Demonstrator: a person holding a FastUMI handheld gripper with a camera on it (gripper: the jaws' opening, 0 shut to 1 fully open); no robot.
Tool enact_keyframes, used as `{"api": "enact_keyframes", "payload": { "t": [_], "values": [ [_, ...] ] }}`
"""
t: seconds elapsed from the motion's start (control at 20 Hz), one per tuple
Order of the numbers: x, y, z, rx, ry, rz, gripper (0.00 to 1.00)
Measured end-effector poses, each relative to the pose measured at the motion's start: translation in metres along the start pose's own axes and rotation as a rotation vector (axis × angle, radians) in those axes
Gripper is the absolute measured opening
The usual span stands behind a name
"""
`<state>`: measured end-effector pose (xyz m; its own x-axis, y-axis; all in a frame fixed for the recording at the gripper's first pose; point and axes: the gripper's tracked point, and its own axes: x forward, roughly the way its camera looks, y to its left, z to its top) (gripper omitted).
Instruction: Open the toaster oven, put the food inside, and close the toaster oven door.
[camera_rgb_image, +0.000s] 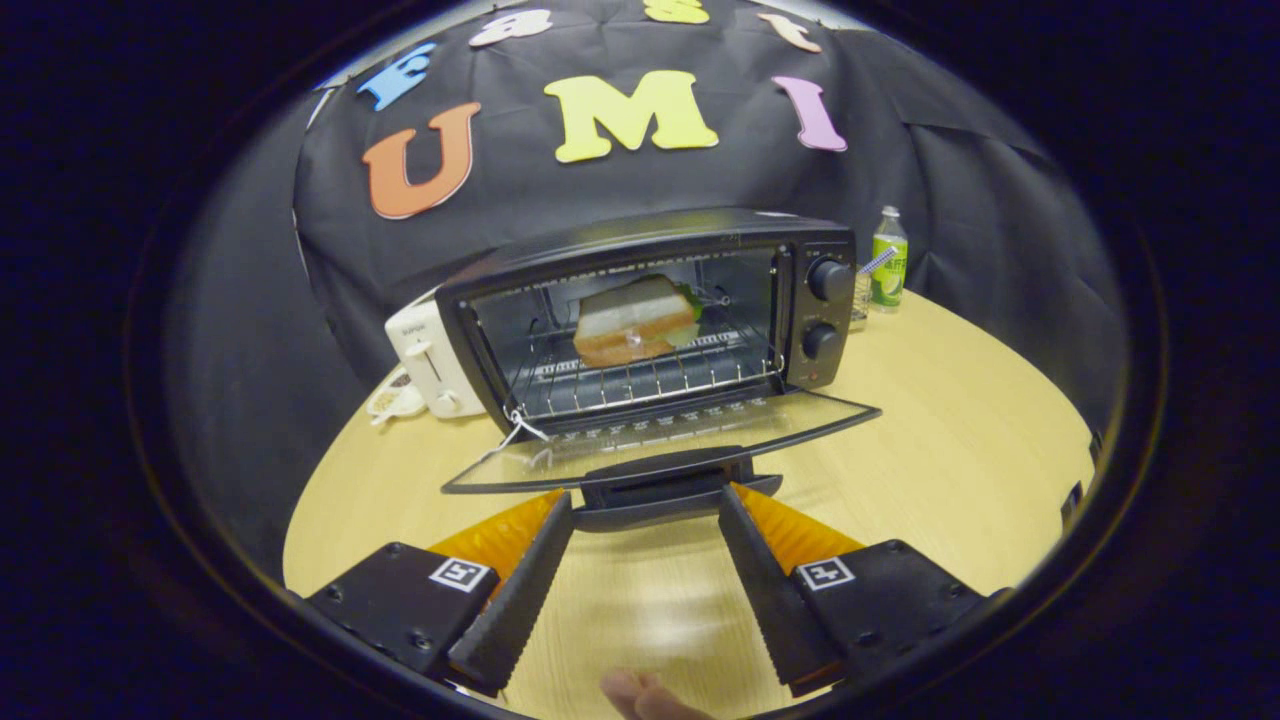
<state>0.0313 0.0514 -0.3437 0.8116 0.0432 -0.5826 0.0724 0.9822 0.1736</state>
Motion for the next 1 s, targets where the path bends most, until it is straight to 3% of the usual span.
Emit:
{"api": "enact_keyframes", "payload": {
  "t": [0.55,0.85,1.0],
  "values": [
    [-0.011,0.011,0.046,-0.071,-0.219,0.036,0.96],
    [-0.025,0.004,0.076,-0.022,-0.231,0.053,0.96],
    [-0.038,0.000,0.113,-0.030,-0.252,0.038,0.96]
  ]
}}
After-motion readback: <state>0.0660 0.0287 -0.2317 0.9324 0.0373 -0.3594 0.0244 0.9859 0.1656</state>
